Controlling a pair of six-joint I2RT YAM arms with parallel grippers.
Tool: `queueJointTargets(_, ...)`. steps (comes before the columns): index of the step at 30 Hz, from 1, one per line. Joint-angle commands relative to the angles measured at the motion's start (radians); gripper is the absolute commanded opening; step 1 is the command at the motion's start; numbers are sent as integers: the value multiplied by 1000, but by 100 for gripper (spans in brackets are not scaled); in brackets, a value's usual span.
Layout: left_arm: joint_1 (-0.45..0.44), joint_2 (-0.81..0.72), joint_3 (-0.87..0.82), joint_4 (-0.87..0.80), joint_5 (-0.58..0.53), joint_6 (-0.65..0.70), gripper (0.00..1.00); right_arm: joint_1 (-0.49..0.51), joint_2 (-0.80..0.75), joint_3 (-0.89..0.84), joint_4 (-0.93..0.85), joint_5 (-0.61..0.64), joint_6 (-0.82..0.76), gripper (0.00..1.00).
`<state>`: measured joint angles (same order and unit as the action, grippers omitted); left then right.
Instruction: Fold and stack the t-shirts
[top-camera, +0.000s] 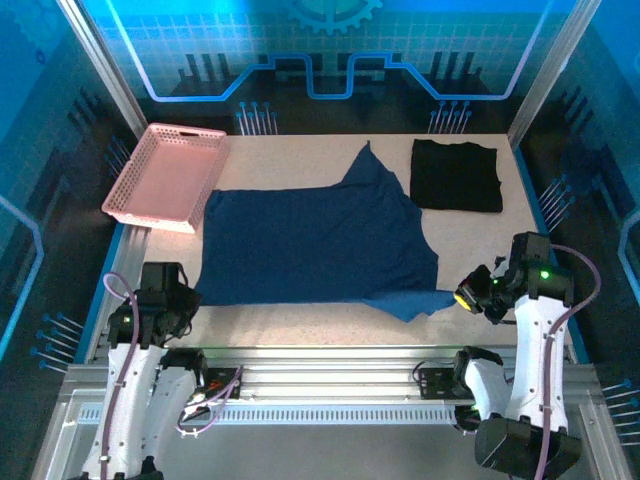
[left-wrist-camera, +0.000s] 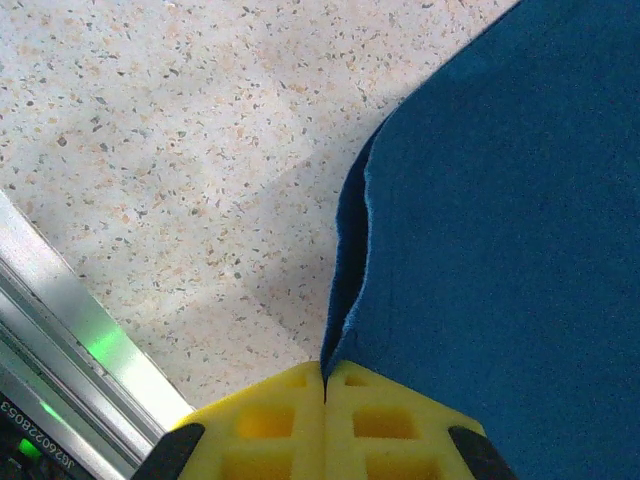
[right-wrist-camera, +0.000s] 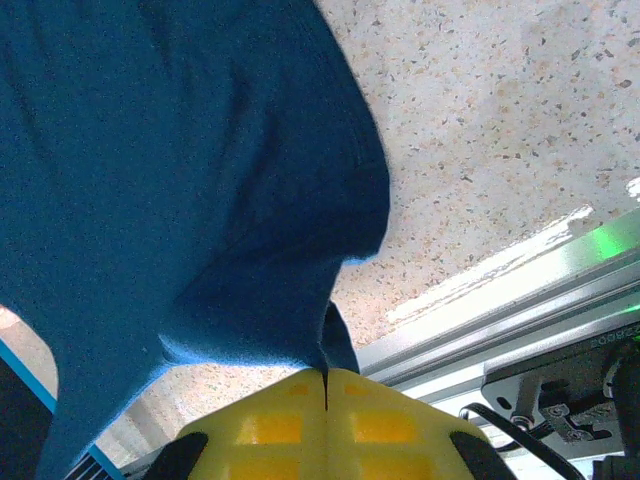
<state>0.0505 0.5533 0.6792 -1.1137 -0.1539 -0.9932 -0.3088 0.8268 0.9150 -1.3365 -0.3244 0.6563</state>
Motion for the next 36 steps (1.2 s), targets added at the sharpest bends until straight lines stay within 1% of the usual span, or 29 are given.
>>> queueJointTargets(1, 9, 25, 21, 28, -4, 34, 0, 51, 21, -49, 95, -65, 63, 0)
queueJointTargets(3, 10, 73, 42, 60, 5, 69, 0, 114, 76, -41, 178, -44, 73, 0)
queueJointTargets(6, 9, 141, 88, 93, -13, 123, 0, 224, 218, 73, 225, 31, 32, 0)
queueJointTargets(9, 9, 200, 119, 135, -26, 168, 0, 274, 349, 177, 260, 72, -9, 0)
queueJointTargets(13, 12, 282, 141, 167, -60, 211, 0, 288, 488, 292, 296, 119, -59, 0)
queueJointTargets(17, 24, 326, 131, 199, -76, 233, 0, 293, 603, 385, 301, 151, -116, 0)
queueJointTargets(23, 31, 413, 132, 271, -56, 267, 0, 294, 724, 485, 303, 189, -188, 0)
queueJointTargets(29, 31, 484, 116, 311, -67, 280, 0, 299, 827, 583, 295, 219, -245, 0)
queueJointTargets(36, 31, 554, 110, 365, -72, 294, 0, 332, 942, 700, 275, 243, -299, 0)
